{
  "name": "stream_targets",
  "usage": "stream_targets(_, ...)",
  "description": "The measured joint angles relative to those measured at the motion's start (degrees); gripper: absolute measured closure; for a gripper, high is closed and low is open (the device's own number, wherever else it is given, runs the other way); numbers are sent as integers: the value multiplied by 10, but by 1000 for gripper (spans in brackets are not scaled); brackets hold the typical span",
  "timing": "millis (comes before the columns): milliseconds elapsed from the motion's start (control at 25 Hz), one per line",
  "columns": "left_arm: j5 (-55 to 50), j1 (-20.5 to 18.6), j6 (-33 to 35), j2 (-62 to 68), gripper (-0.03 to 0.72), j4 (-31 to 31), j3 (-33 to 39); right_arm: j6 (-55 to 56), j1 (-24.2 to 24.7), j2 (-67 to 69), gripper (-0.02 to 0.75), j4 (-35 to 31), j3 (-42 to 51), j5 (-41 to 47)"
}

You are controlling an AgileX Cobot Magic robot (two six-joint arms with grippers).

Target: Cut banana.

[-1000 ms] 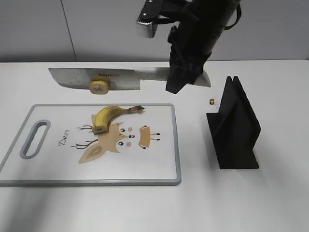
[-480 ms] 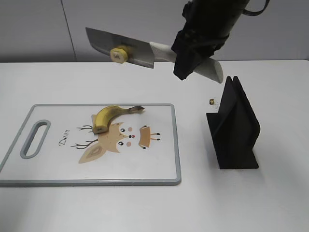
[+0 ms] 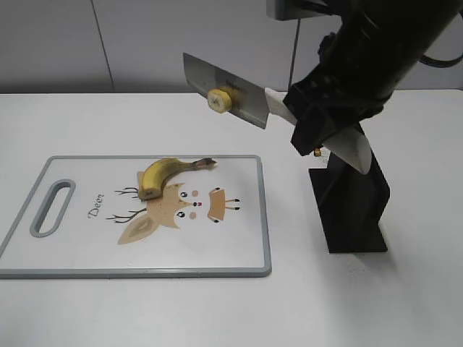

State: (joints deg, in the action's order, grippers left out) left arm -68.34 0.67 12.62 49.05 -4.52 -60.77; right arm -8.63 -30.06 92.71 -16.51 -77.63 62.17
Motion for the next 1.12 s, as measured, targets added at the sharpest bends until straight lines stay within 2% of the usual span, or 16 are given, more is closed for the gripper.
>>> stream_targets(200, 29, 0, 0, -107, 109, -2, 74, 48, 0, -58, 578, 3, 67, -38)
stream_targets(480, 34, 0, -4, -249, 111, -4, 172, 118, 0, -114, 578, 24, 101, -58)
stream_targets(960, 39, 0, -4, -475, 111, -27, 294, 306, 0, -219, 578, 146, 168, -60)
stream_targets(1120, 59, 22, -5, -494, 111, -36, 308, 346, 0, -243, 578, 165, 190, -59)
